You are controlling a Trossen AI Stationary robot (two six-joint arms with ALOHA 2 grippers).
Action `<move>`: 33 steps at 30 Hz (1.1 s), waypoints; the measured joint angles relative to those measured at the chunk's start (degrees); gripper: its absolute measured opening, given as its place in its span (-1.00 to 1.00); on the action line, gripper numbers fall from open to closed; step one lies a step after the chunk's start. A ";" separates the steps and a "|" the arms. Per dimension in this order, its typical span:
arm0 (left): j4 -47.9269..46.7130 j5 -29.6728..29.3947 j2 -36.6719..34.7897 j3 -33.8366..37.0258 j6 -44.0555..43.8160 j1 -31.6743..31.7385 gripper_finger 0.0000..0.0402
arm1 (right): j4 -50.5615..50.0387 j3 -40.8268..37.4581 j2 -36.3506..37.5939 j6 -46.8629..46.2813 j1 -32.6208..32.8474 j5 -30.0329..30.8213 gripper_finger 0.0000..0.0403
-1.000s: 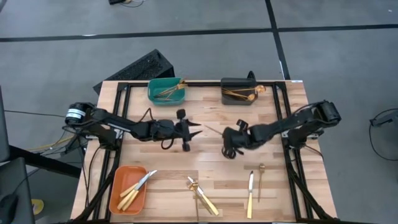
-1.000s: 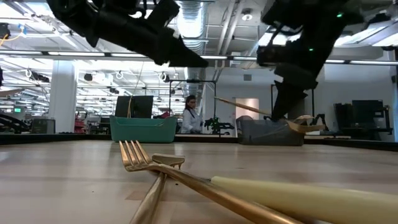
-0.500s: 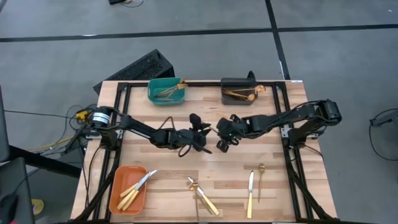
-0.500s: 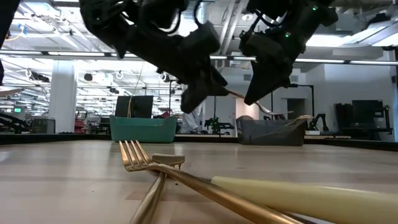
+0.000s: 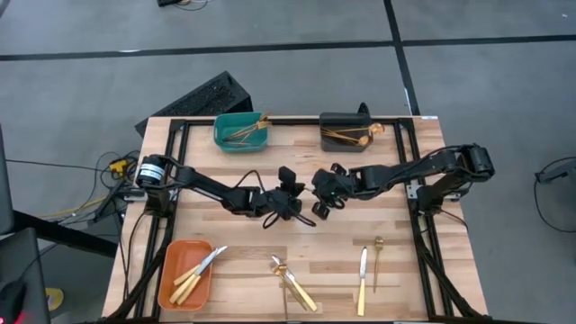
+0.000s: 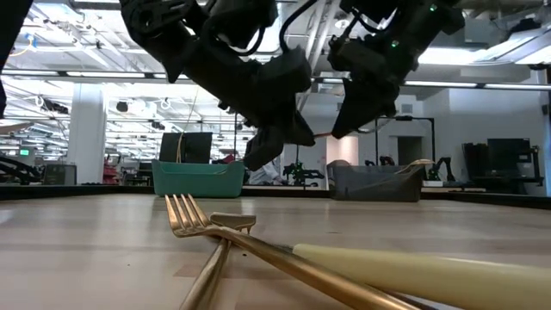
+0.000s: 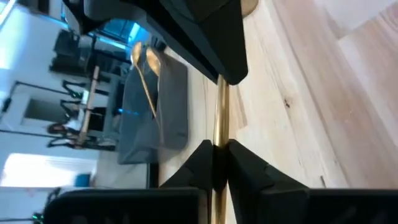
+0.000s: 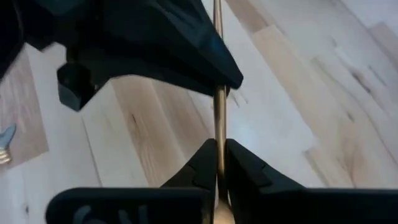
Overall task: Sort silverware by color (type)
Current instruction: Put the gold fork into the green bin
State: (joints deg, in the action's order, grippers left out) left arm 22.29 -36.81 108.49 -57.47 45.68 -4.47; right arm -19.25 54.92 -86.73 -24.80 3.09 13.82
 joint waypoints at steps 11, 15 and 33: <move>-0.57 -1.57 -0.13 -0.33 -6.06 1.81 -0.97 | 3.44 -0.04 1.27 3.47 0.05 5.82 -0.67; -0.68 1.29 -0.13 -0.39 -9.14 3.22 -0.97 | 3.95 0.02 4.45 10.90 0.47 17.79 -0.67; -30.49 6.69 -19.51 2.50 -14.18 19.48 -0.97 | 3.37 -4.78 15.23 14.35 11.69 31.66 -0.67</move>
State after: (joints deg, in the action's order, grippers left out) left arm -8.20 -30.12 88.98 -54.97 31.50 15.01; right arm -15.88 50.14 -71.50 -10.46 14.78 45.49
